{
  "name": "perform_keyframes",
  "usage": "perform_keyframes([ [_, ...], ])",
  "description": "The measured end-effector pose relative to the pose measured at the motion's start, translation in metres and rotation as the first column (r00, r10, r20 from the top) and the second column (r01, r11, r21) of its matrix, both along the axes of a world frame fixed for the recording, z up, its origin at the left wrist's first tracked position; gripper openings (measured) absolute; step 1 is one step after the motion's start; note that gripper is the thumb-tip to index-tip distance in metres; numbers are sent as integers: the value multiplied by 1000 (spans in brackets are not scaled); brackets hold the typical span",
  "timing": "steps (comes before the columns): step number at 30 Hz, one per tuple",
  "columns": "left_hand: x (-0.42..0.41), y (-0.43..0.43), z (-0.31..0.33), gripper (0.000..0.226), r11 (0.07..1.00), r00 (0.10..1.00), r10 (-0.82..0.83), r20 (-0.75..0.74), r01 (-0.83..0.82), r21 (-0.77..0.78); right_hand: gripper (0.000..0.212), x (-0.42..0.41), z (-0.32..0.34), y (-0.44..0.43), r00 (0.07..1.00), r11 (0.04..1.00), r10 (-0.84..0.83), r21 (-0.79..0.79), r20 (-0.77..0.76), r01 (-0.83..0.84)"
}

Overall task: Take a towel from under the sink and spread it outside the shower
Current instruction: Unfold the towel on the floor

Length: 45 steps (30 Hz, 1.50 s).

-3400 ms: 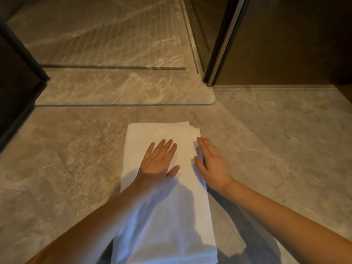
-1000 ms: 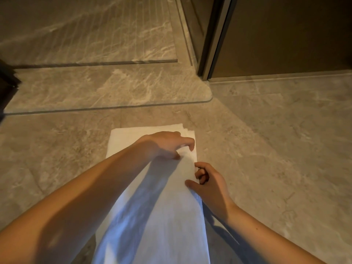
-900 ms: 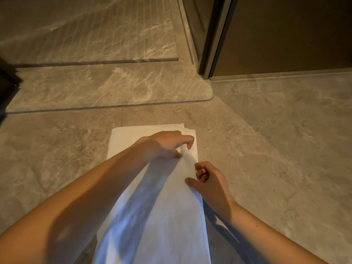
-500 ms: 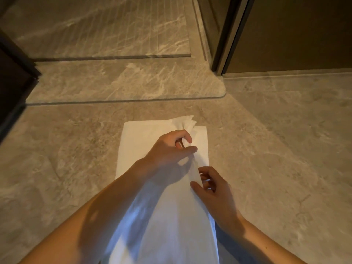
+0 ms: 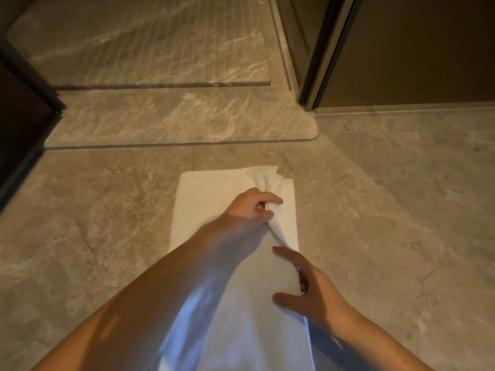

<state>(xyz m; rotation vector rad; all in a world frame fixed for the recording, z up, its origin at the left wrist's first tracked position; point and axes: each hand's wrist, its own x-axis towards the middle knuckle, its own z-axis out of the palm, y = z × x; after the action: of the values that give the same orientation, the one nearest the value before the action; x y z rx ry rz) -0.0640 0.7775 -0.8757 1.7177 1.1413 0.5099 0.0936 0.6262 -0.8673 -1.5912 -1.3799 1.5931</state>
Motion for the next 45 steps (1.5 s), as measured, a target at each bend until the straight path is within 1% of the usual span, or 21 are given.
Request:
perform_keyframes([
  [3,-2,10,2,41,997,996,-69,-54,68,-32,85,-2,2,-2,991,997,-60,-53,-122,54],
  [6,-8,13,9,49,997,998,-55,-31,53,-61,88,-4,8,-4,978,995,-82,-69,-191,70],
  [8,-17,12,18,54,997,999,-46,-24,45,-65,88,-7,14,-7,972,994,-101,-56,-210,92],
  [13,-43,14,46,52,999,997,-8,-74,6,-37,80,-25,29,-13,950,976,-217,-55,-226,210],
  [16,-61,11,58,51,996,996,70,-49,-73,-53,77,-41,42,-20,940,965,-263,-47,-218,259],
  [19,-80,7,65,53,989,992,114,-48,-118,-90,78,-56,55,-28,967,972,-234,-6,-104,235],
  [22,-99,10,75,54,991,995,91,-28,-94,-95,74,-66,72,-32,970,969,-243,-59,-31,241],
  [24,-111,12,83,53,991,996,91,13,-89,-101,67,-76,89,-28,970,966,-243,-92,-3,242],
  [28,-139,9,97,54,979,984,141,112,-122,-165,58,-103,124,-16,987,982,-153,-107,41,157],
  [32,-179,17,123,54,973,967,126,222,-76,-218,54,-139,155,-4,999,988,-51,-144,9,51],
  [37,-240,16,152,51,974,960,101,263,-42,-222,56,-198,172,7,998,988,3,-151,-66,-13],
  [40,-287,14,158,51,971,962,106,254,-45,-234,59,-242,165,12,992,995,39,-82,-121,-49],
  [45,-350,5,143,46,954,953,191,237,-123,-273,64,-300,128,5,973,996,78,-13,-218,-83],
])
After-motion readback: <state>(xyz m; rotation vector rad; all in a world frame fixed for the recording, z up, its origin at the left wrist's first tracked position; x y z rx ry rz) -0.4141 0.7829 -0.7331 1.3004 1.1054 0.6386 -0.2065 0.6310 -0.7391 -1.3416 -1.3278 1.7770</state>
